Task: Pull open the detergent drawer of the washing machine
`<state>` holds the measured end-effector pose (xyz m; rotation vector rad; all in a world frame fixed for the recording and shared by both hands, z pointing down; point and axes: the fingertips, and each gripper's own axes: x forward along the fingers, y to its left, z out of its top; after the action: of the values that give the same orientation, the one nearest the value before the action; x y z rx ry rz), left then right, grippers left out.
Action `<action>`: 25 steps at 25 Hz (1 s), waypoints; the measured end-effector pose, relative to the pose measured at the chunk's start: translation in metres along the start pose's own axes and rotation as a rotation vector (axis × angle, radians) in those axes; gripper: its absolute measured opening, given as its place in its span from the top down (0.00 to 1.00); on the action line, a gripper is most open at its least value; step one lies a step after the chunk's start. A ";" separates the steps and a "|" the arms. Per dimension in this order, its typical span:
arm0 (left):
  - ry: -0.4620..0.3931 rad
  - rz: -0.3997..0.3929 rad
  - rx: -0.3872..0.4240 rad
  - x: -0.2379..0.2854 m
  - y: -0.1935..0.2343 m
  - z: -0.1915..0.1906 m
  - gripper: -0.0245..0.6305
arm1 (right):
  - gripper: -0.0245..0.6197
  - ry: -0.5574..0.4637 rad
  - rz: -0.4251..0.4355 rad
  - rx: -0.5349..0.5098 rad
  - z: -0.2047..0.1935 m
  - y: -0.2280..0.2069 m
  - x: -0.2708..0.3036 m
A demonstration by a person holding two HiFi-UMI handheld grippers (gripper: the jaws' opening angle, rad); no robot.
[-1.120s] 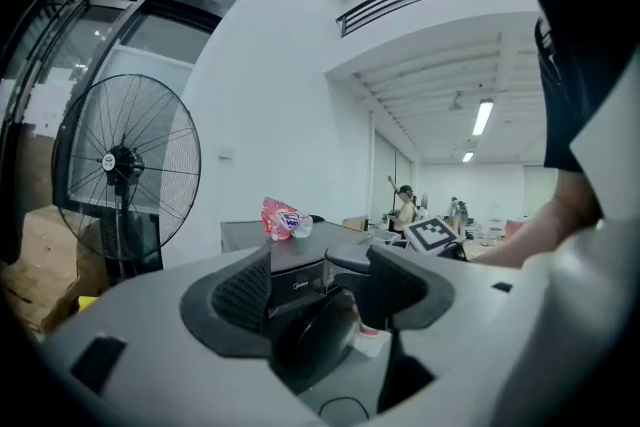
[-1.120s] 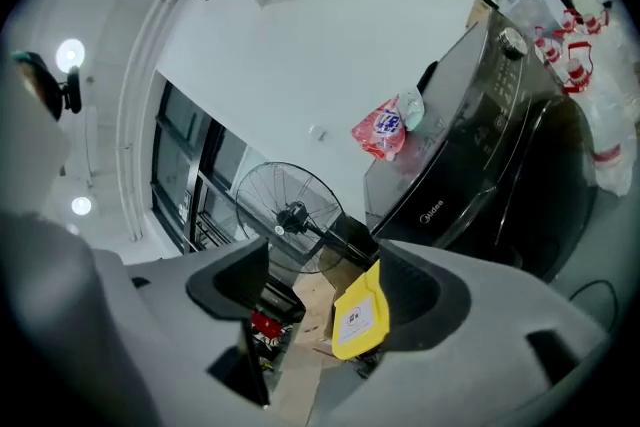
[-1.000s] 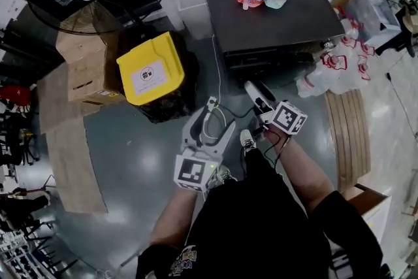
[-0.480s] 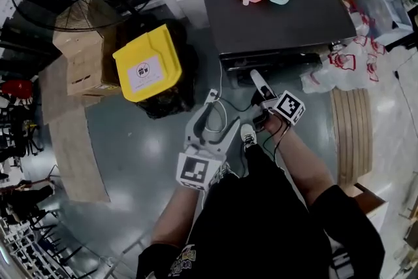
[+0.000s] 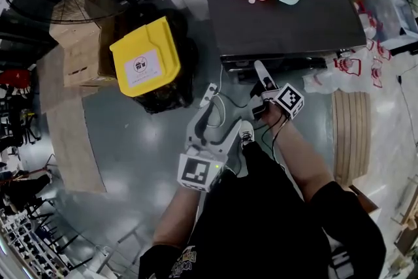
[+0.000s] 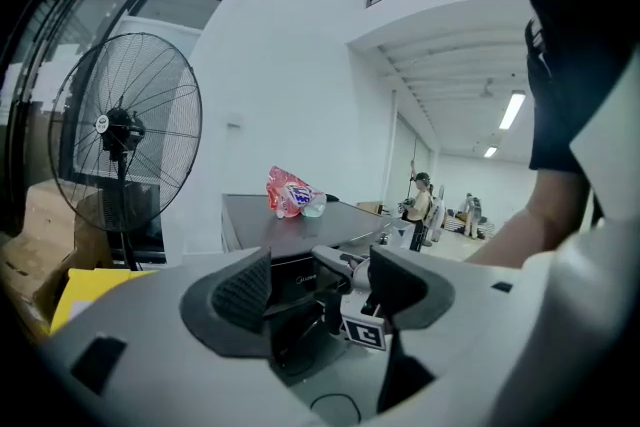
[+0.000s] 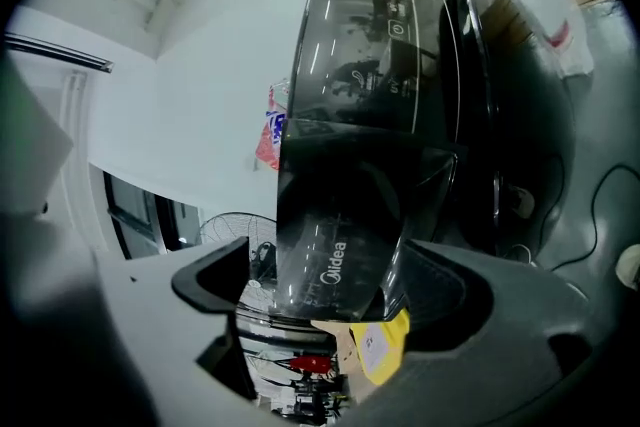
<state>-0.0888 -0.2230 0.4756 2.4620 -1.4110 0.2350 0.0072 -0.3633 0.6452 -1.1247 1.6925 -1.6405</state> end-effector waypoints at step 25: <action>0.014 0.006 -0.024 0.013 0.018 -0.006 0.53 | 0.24 0.006 0.019 0.001 0.003 -0.009 0.029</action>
<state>-0.0982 -0.2401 0.4877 2.4325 -1.4070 0.2349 -0.0040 -0.3884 0.6590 -1.1008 1.7007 -1.6350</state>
